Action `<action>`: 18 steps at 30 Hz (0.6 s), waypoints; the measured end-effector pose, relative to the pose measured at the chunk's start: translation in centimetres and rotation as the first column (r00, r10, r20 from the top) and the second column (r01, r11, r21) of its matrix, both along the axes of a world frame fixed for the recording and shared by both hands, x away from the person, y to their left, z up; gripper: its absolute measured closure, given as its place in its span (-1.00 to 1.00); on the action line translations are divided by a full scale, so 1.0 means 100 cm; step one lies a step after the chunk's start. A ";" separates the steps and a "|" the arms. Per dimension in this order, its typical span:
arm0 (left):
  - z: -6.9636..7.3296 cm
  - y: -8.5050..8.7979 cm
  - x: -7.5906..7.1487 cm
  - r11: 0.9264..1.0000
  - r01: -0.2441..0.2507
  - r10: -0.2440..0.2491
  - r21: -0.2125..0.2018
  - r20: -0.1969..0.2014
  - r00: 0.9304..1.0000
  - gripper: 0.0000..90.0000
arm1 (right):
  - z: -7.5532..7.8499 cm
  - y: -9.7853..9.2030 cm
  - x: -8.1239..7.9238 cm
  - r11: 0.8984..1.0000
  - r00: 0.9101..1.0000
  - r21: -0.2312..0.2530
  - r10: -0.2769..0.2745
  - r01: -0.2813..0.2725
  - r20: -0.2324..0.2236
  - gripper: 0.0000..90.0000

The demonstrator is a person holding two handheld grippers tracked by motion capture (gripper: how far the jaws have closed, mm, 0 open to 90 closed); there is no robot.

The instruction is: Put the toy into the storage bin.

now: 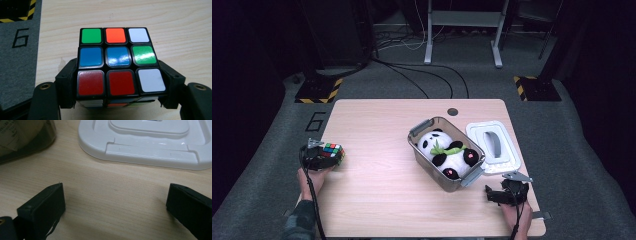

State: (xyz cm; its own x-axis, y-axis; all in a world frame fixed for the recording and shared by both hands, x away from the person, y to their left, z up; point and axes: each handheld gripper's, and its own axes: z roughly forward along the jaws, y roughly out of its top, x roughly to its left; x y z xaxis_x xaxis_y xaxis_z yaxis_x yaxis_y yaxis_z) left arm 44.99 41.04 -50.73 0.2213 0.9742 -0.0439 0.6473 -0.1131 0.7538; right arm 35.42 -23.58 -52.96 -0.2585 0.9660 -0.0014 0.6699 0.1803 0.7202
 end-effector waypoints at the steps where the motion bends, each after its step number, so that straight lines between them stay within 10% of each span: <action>1: 0.000 -0.001 0.000 1.000 -0.004 0.004 0.002 0.009 1.000 -0.27 | 0.000 0.000 0.000 1.000 1.000 0.000 0.000 0.000 0.000 -0.97; 18: 0.014 -0.012 -0.006 0.998 0.065 -0.064 -0.005 0.031 0.997 -0.25 | 0.000 0.000 0.000 1.000 1.000 0.001 0.000 0.000 0.000 -0.97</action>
State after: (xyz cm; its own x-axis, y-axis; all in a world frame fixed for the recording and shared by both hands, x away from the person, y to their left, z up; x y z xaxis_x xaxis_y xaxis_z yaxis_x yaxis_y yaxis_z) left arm 44.36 39.88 -49.34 0.2851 0.9576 -0.0421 0.6149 -0.1490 0.7744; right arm 35.42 -23.58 -52.96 -0.2581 0.9661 -0.0008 0.6699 0.1796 0.7204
